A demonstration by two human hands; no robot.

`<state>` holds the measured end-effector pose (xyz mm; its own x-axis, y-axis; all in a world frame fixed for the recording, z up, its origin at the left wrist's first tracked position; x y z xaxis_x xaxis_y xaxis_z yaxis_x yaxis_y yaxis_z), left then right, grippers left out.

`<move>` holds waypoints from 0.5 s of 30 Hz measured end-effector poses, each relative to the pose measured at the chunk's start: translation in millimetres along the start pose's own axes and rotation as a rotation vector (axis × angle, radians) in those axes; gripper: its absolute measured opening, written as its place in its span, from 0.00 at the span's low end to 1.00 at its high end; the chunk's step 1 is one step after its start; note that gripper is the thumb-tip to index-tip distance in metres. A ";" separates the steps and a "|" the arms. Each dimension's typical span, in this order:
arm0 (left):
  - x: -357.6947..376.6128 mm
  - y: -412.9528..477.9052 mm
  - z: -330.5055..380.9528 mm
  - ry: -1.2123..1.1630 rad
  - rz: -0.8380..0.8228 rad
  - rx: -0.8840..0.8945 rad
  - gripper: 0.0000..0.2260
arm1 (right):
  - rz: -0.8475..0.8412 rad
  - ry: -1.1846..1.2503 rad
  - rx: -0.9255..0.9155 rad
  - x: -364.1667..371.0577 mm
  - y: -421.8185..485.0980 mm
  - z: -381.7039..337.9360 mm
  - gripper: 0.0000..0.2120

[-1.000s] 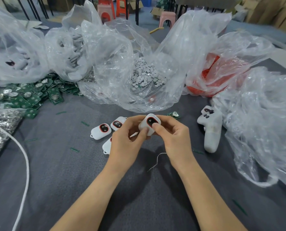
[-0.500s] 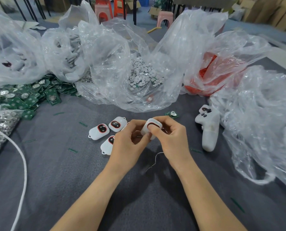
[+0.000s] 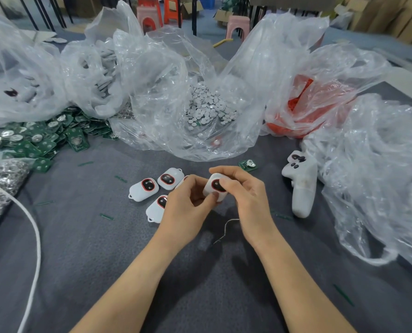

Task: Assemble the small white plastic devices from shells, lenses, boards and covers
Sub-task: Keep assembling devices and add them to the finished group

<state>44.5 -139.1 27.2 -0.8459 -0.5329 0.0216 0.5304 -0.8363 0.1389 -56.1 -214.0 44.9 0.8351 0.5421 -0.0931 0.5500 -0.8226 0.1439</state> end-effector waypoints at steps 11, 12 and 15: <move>1.7 1.7 -3.9 -0.217 -0.047 -0.032 0.04 | 0.015 0.063 0.024 -1.4 2.7 3.6 0.09; 1.9 1.7 -3.9 -0.221 -0.052 -0.032 0.04 | 0.028 0.044 0.010 -2.8 2.8 3.2 0.08; 2.1 1.8 -4.5 -0.224 -0.058 -0.037 0.04 | 0.039 -0.014 -0.019 -4.0 2.8 1.3 0.10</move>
<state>43.9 -142.2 23.0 -0.8642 -0.4451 0.2347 0.4786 -0.8711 0.1101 -57.9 -218.6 44.4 0.8561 0.5070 -0.1004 0.5168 -0.8397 0.1668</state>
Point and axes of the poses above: each hand's wrist, its own y-axis towards the middle knuckle, its own x-axis out of the palm, z = x × y, the point moved 8 cm from there along y, towards the middle knuckle, and after that the axes turned 10 degrees about -y, right-handed, at the moved point
